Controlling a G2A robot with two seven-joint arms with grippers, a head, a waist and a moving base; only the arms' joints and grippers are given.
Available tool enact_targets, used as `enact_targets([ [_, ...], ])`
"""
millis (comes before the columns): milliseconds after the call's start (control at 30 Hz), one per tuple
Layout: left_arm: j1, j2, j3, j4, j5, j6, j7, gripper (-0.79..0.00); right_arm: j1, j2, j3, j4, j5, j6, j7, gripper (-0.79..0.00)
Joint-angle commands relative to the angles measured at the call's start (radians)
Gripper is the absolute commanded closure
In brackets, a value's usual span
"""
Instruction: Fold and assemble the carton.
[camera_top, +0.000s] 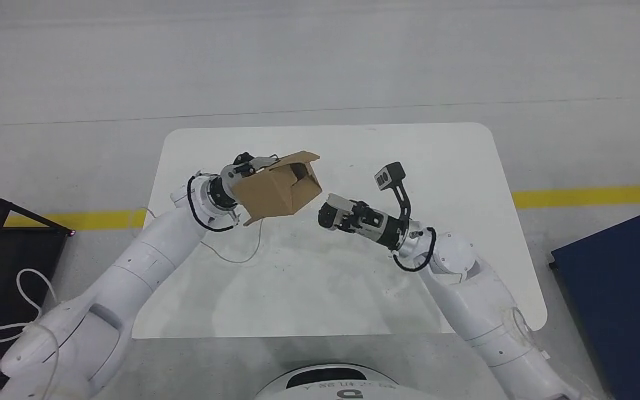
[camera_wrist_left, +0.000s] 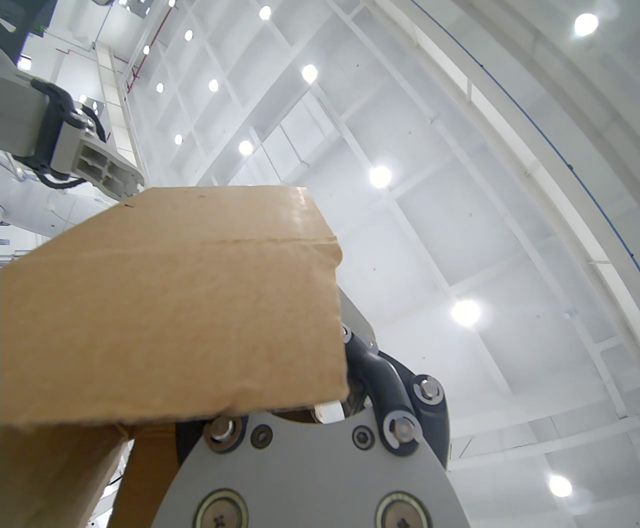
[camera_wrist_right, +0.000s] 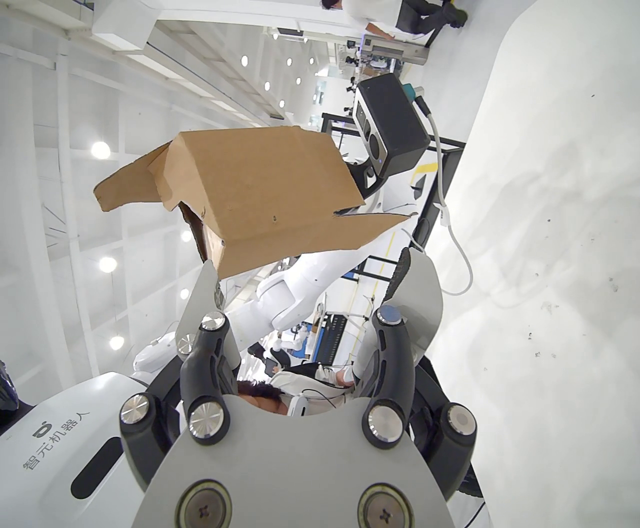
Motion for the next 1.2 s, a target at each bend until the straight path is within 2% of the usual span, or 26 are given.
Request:
enact_targets([
  [0,0.000,0.000,0.000,0.000,0.000,0.000,0.000,0.000,0.000,0.000,0.000,0.000,0.000,0.000,0.000,-0.785],
  [467,0.000,0.000,0.000,0.000,0.000,0.000,0.000,0.000,0.000,0.000,0.003,0.002,-0.001,0.000,-0.010,-0.785],
  [567,0.011,0.002,0.001,-0.013,0.032,0.000,0.040,0.000,0.000,-0.004,0.046,0.019,-0.007,-0.056,-0.174,-0.785],
  [700,0.042,0.022,-0.002,-0.048,0.147,0.081,0.081,0.000,-0.023,-0.009,0.080,0.024,-0.059,-0.169,-0.328,-0.785],
  [900,0.088,0.065,0.016,-0.132,0.185,0.118,0.118,0.000,-0.030,-0.013,0.067,0.015,-0.202,-0.178,-0.412,-0.785],
  [1033,0.091,0.091,0.037,-0.170,0.196,0.124,0.124,0.000,-0.019,-0.017,0.028,0.007,-0.321,-0.168,-0.419,-0.785],
  [1167,0.087,0.110,0.059,-0.190,0.193,0.126,0.126,0.000,-0.011,-0.018,-0.008,0.000,-0.339,-0.207,-0.342,-0.785],
])
